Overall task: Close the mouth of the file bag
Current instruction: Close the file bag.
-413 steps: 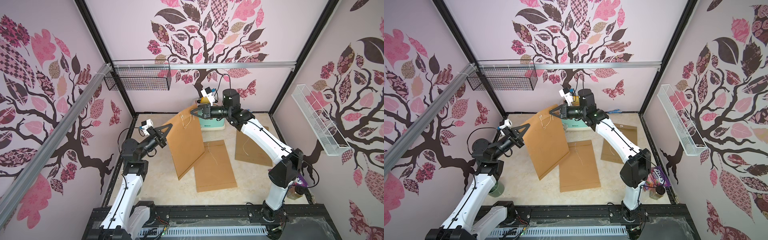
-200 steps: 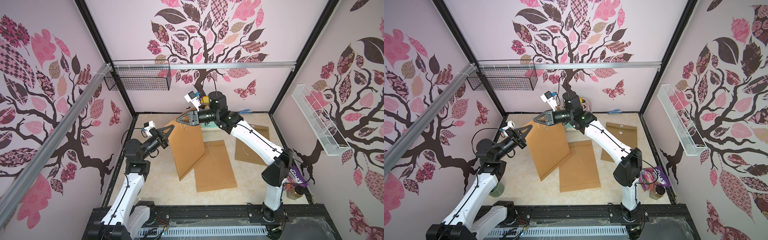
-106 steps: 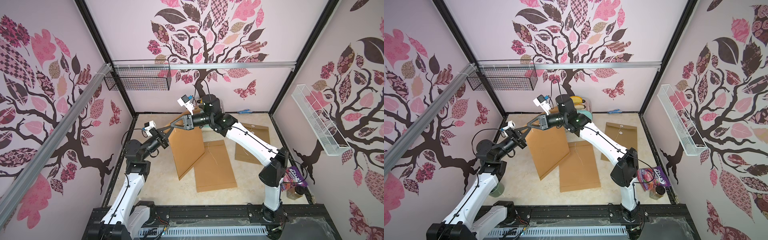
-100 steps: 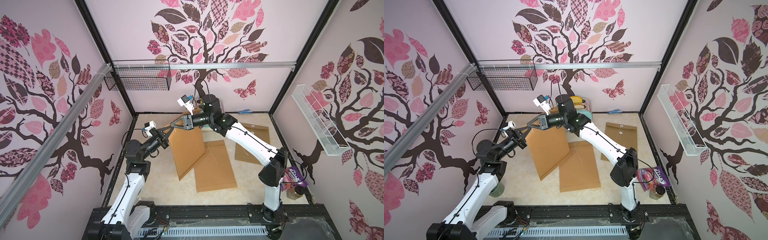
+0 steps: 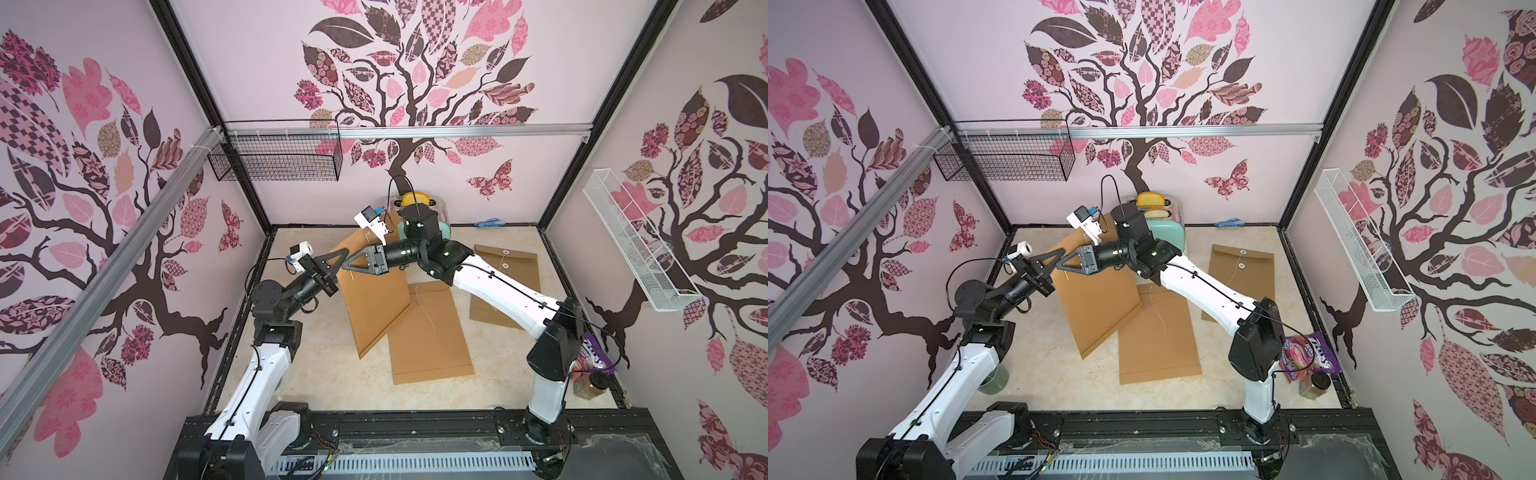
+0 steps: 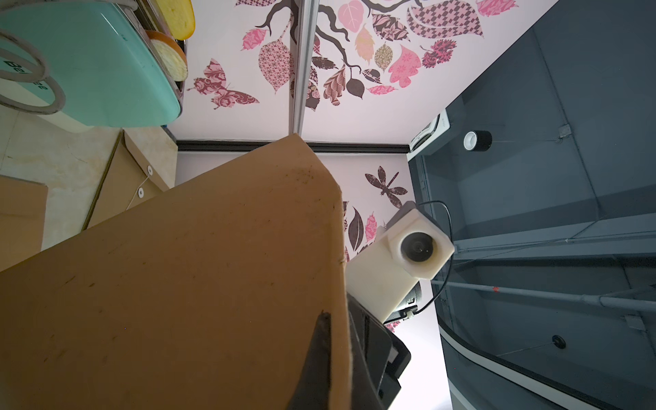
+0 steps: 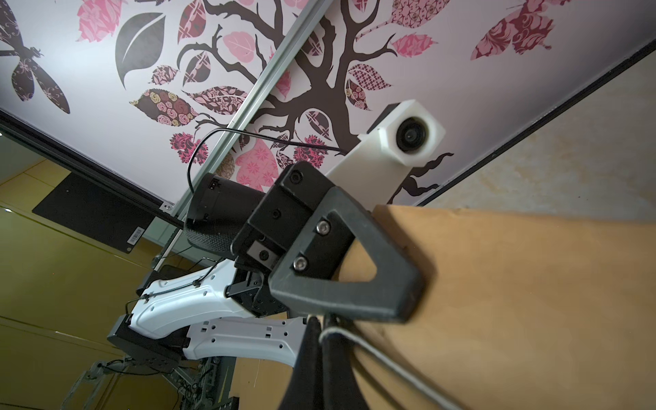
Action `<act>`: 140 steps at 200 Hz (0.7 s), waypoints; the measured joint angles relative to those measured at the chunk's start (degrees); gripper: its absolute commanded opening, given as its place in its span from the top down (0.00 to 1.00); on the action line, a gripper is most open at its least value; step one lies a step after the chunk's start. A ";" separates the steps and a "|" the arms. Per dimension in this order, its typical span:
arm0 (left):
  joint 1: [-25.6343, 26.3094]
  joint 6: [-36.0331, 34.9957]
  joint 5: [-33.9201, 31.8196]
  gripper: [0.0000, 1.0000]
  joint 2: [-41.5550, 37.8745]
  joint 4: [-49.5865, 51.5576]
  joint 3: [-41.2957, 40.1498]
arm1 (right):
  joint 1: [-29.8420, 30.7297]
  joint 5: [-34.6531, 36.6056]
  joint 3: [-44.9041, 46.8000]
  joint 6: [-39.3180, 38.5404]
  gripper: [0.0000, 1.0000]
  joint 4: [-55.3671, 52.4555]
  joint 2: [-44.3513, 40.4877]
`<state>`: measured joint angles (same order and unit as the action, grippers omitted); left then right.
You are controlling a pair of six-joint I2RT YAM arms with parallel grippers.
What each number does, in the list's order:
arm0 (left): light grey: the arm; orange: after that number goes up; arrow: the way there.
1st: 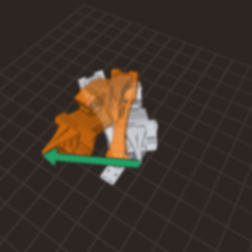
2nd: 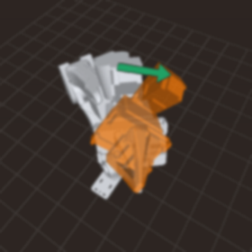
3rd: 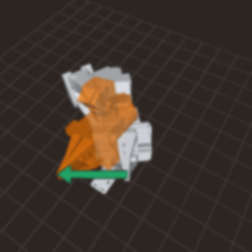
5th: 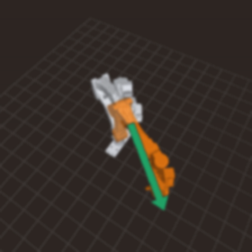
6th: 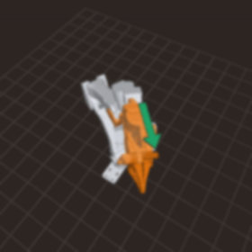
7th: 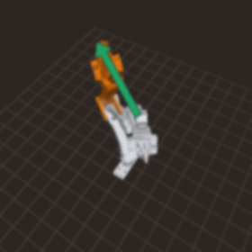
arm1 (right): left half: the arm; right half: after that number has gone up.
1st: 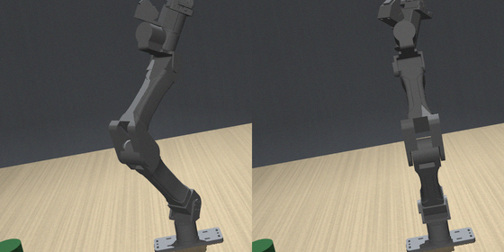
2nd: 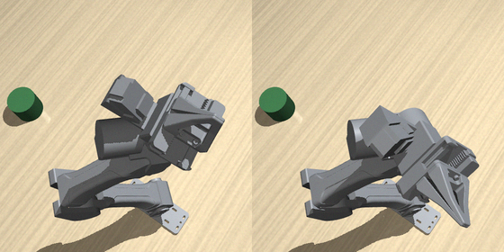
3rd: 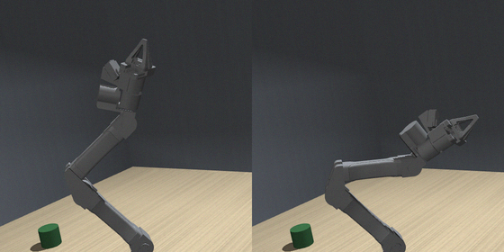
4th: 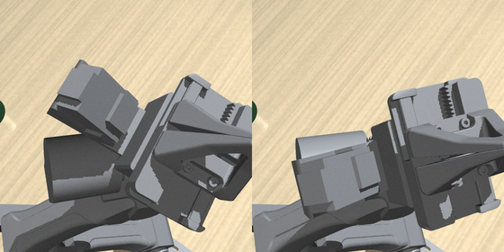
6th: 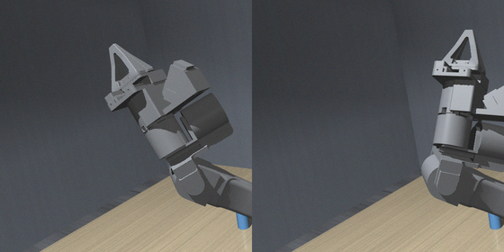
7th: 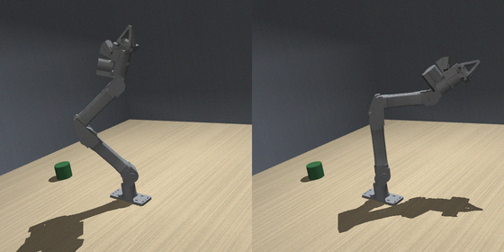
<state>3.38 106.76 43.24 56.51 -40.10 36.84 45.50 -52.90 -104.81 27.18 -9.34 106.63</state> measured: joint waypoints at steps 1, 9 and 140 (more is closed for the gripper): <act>0.00 0.00 0.00 1.00 0.00 0.00 0.00 | 0.00 0.02 0.04 0.00 1.00 0.04 -0.02; 0.00 0.00 -0.11 1.00 0.00 -0.02 0.00 | 0.00 -0.04 0.76 0.00 1.00 0.85 -0.31; 0.00 1.44 -1.33 1.00 -1.16 -0.11 0.02 | 0.55 2.89 10.93 -3.98 1.00 1.51 -4.72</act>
<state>3.38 108.20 41.91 55.35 -40.21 36.86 46.04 -50.02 -93.89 23.20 -7.84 101.91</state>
